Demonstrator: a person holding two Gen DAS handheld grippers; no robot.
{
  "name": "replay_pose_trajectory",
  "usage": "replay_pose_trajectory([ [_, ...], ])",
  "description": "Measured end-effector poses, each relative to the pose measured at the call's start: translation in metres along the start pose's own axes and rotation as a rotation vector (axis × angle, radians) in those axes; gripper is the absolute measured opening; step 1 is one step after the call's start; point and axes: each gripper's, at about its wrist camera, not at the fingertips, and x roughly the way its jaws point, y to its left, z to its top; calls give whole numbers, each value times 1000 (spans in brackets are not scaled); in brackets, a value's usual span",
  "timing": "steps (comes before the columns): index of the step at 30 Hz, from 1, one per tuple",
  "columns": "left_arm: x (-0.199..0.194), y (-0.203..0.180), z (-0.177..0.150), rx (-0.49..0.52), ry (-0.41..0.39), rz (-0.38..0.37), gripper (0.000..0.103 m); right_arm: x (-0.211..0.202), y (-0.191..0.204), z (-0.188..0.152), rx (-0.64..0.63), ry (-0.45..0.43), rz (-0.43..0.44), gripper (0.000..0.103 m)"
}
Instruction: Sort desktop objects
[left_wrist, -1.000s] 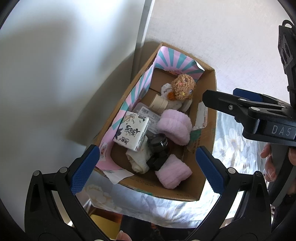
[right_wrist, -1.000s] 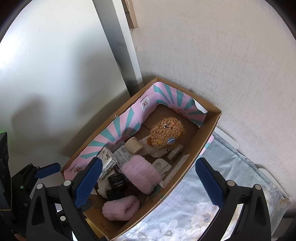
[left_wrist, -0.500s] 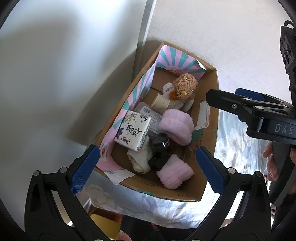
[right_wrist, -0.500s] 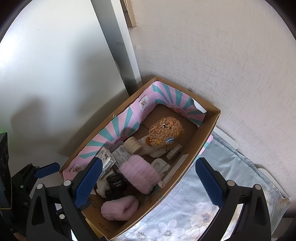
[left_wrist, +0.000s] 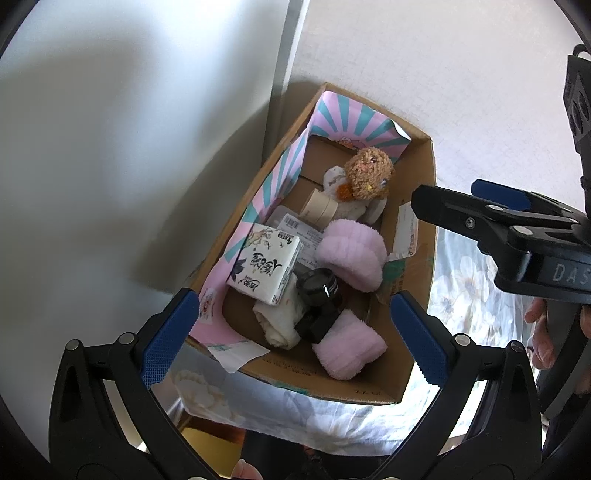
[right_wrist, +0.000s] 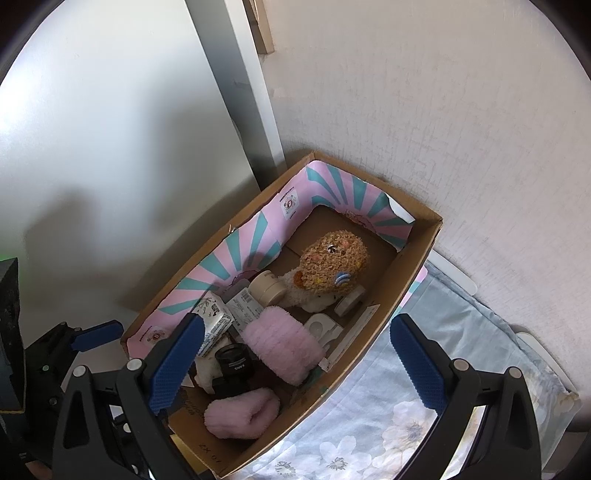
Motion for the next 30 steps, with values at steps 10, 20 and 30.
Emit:
replay_pose_trajectory([
  [10,-33,-30,20,94,-86,36,103,-60,-19,-14,202,-105,-138,100],
  [20,-77,-116,28,310,-235,69,103,-152,-63,-79,487,-230,-403,100],
  [30,-79,-173,17,423,-238,0,103,-180,-80,-138,586,-228,-520,100],
])
